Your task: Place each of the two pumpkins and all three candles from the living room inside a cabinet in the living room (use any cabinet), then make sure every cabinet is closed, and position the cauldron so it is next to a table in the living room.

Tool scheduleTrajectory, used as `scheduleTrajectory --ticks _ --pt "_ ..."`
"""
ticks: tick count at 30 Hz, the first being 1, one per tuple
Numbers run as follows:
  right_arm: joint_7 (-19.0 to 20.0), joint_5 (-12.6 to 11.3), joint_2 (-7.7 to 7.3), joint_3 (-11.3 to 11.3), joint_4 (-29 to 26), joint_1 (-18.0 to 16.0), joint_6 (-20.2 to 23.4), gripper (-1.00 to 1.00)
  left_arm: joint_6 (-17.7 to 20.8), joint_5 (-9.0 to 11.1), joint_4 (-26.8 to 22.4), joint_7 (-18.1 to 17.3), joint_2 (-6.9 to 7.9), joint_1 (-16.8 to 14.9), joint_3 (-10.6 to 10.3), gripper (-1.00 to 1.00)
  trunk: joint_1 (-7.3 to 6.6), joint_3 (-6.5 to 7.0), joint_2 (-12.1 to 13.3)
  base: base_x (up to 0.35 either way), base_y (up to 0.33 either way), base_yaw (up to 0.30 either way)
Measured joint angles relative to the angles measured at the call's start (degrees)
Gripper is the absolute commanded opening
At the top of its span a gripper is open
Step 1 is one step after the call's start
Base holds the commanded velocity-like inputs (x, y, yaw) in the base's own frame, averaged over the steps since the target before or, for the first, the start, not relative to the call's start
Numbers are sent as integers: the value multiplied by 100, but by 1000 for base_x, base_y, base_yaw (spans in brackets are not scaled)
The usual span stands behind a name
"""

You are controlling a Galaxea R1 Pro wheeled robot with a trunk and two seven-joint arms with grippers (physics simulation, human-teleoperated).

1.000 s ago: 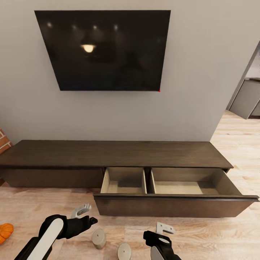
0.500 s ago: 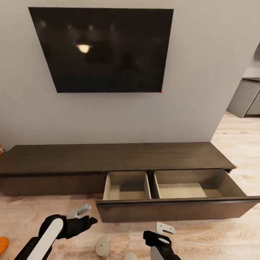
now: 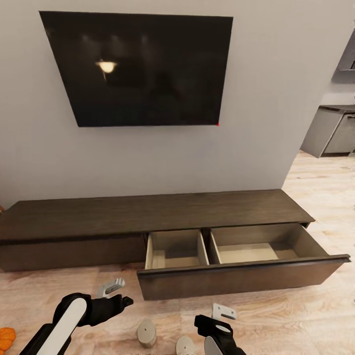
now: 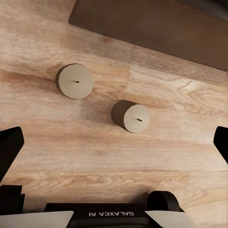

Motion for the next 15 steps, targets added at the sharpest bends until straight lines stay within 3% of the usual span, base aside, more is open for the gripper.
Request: scheduleTrajectory --ticks 11,15 --pt "0 -1 30 22 198 0 6 100 0 0 7 25 -15 -1 -1 100 0 1 0 -21 3 -6" --pt "5 -5 37 13 408 0 8 100 1 -2 7 49 -21 -1 1 100 87 -70 -159 0 0 0"
